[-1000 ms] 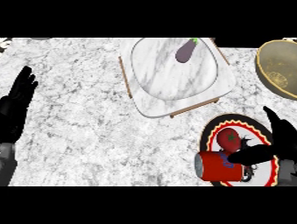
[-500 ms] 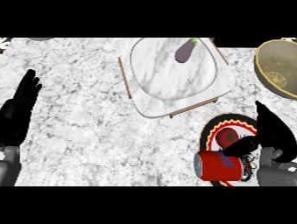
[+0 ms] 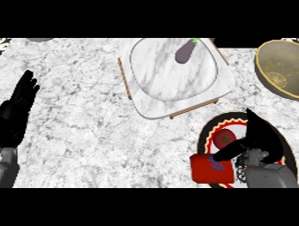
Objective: Pick the tomato from the plate and place it in the bowl
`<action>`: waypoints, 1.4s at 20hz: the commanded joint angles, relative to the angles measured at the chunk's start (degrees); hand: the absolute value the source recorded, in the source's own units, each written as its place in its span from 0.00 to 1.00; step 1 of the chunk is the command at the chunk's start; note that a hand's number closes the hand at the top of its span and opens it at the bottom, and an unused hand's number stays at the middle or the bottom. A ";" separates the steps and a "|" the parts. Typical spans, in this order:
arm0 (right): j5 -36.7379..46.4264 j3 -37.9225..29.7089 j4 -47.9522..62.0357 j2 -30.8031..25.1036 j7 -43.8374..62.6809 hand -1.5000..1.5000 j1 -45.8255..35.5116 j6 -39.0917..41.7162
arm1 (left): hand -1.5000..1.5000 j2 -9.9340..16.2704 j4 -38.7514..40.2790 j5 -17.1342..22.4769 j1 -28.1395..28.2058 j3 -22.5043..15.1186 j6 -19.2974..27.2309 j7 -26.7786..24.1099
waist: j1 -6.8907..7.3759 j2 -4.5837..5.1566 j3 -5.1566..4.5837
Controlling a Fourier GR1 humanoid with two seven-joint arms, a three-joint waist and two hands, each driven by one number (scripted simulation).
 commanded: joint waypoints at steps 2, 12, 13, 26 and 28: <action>2.42 2.50 4.89 3.18 4.85 0.00 0.79 -4.34 | 0.50 -0.17 4.39 -0.41 -2.51 2.12 -2.16 -2.21 | -0.15 0.18 0.13; 3.48 -4.69 13.51 0.67 -2.89 0.00 -1.03 -5.98 | 0.50 -3.27 1.62 -2.90 -2.65 1.81 -1.31 1.58 | -0.03 0.23 0.15; 4.65 -1.20 10.79 3.24 2.13 0.00 -1.76 -6.10 | 0.50 -4.44 0.21 -4.79 -1.38 1.14 0.01 0.99 | 0.01 0.13 0.14; 1.34 -5.41 24.17 1.21 -13.34 1.00 -5.20 -13.04 | 0.50 -5.03 3.91 -5.18 -2.36 6.22 -4.57 -0.74 | -0.04 0.21 0.14; 3.76 -3.72 21.72 1.43 -12.31 1.00 -2.92 -14.88 | 0.50 -3.36 -1.57 -4.01 0.93 7.28 -6.93 0.49 | 0.14 0.10 0.14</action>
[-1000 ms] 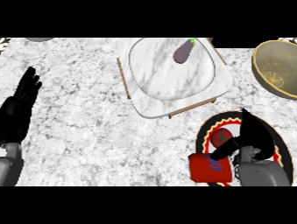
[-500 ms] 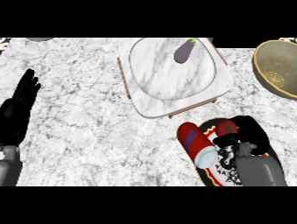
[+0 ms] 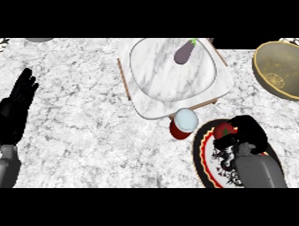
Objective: Pick the tomato from the plate and place it in the bowl
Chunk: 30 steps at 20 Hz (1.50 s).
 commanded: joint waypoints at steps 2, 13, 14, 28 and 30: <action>2.98 0.69 2.19 -0.37 1.34 1.00 -0.61 -3.24 | 0.50 -1.27 -4.11 -0.56 0.69 0.34 -0.02 3.81 | 0.27 0.52 0.70; -2.66 21.35 -11.71 -26.40 -57.66 1.00 -1.11 14.73 | 0.50 -0.95 0.26 -1.16 0.54 0.47 0.49 -0.96 | -0.45 0.21 0.78; -2.98 20.48 -14.57 -29.48 -60.60 1.00 0.31 14.12 | 0.50 -1.12 -0.55 -0.18 0.18 0.69 0.38 1.18 | -1.13 -0.02 0.77; -30.52 -17.44 -19.25 -38.56 -66.97 1.00 -3.26 15.39 | 0.50 -1.60 0.61 -1.61 -0.15 0.78 -0.48 -0.75 | -0.45 0.52 0.67; -30.66 -18.26 -16.26 -38.87 -66.19 1.00 -4.19 16.79 | 0.50 -1.10 0.20 -1.51 -2.52 1.01 -0.98 2.55 | -0.14 0.53 0.68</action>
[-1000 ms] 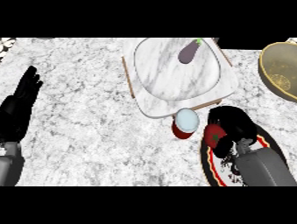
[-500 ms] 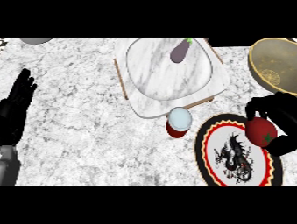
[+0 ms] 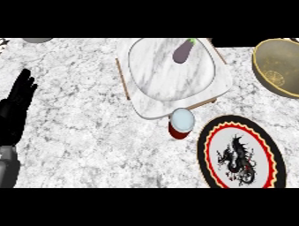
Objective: Pick the tomato from the plate and place it in the bowl
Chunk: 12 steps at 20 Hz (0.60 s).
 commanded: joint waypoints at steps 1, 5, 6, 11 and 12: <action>-5.25 -7.16 9.71 -4.59 -2.38 1.00 -4.88 4.36 | 0.50 -0.63 0.43 -1.00 -1.46 -0.37 0.24 0.37 | 0.81 0.24 0.02; -2.52 -3.29 20.67 -3.33 -4.71 1.00 -12.26 3.09 | 0.50 -1.85 0.78 -2.27 0.02 -1.14 -0.07 -1.31 | 1.41 0.33 0.02; -2.43 -3.44 24.57 -4.43 -4.25 1.00 -15.48 3.61 | 0.50 -1.74 -2.28 -0.73 2.29 -0.97 -1.41 -1.31 | 1.93 0.35 0.03; 2.83 0.66 39.96 -1.57 -10.40 1.00 -23.23 -1.32 | 0.50 -1.95 2.30 -2.01 -4.89 -0.82 -0.41 1.92 | 2.08 0.62 0.06; 3.30 -0.35 44.31 -3.75 -13.67 1.00 -24.09 -1.14 | 0.50 -2.84 -4.47 -2.15 1.52 -2.56 -1.04 0.85 | 2.66 0.53 0.08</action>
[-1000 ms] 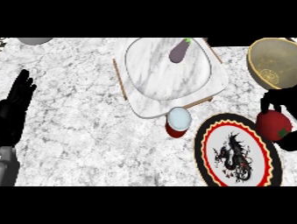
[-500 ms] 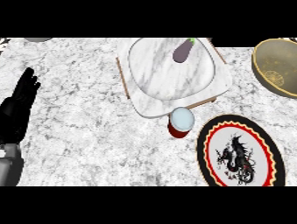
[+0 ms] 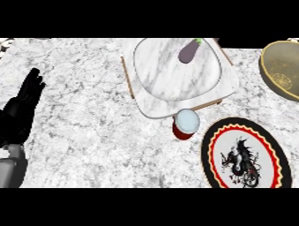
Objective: Pick the tomato from the plate and place it in the bowl
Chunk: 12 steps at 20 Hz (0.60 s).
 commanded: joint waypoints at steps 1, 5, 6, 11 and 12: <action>3.27 0.73 16.34 -0.78 -7.29 1.00 -7.19 -3.16 | 0.50 0.97 -1.87 -0.24 -1.14 -0.03 -0.77 2.17 | 1.16 0.37 0.07; 6.99 2.35 26.80 1.55 -11.58 1.00 -12.80 -8.58 | 0.50 -1.10 -0.72 -0.44 0.34 -0.39 -0.39 -0.49 | 1.23 0.43 0.06; 7.25 2.31 28.82 1.44 -11.23 1.00 -15.50 -8.45 | 0.50 -1.16 1.29 -0.54 -0.44 0.19 -0.34 -1.26 | 0.81 0.35 0.03; 9.76 1.77 38.60 2.91 -16.71 1.00 -17.15 -15.65 | 0.50 -1.57 -2.96 -1.68 -0.75 -1.88 0.30 2.77 | 2.54 0.94 0.20; 10.15 1.83 40.45 1.60 -15.73 1.00 -20.73 -14.00 | 0.50 0.10 -0.22 -0.40 -1.61 -0.04 -1.87 -0.39 | 2.48 1.05 0.14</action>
